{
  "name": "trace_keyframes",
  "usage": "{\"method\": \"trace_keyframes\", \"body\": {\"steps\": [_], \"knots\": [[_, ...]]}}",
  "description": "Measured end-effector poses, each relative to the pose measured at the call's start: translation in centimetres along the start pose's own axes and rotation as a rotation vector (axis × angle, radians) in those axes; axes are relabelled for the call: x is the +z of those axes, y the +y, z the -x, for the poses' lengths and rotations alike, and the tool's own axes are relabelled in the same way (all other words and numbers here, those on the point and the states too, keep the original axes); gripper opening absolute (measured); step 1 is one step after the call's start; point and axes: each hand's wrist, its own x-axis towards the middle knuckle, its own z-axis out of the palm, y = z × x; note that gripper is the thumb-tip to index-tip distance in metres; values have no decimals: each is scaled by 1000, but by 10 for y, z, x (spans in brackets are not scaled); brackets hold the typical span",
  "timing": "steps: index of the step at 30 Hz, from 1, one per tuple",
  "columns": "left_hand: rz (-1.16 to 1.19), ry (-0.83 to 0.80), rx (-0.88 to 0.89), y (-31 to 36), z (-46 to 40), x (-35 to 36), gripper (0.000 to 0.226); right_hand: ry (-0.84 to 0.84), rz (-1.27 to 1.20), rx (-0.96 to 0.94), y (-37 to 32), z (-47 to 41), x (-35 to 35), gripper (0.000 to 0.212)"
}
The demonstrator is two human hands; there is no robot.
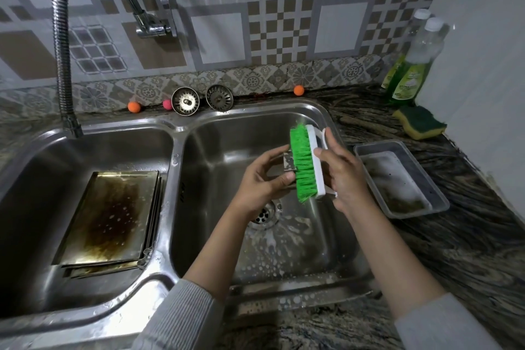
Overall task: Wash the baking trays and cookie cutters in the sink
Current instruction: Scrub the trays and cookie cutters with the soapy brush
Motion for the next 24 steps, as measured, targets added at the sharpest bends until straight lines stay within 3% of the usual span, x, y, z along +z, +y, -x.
{"method": "trace_keyframes", "body": {"steps": [7,12,15,24], "knots": [[7,115,21,9,-11,-20,51,-67,110,69,27,32,-2,49],[-53,46,-52,5,-8,-25,47,-18,81,34,13,21,0,49],[88,41,-79,-4,-5,-13,41,-33,76,-24,3,9,15,52],[276,339,-138,-13,-7,-36,31,-92,155,31,47,38,2,55]]}}
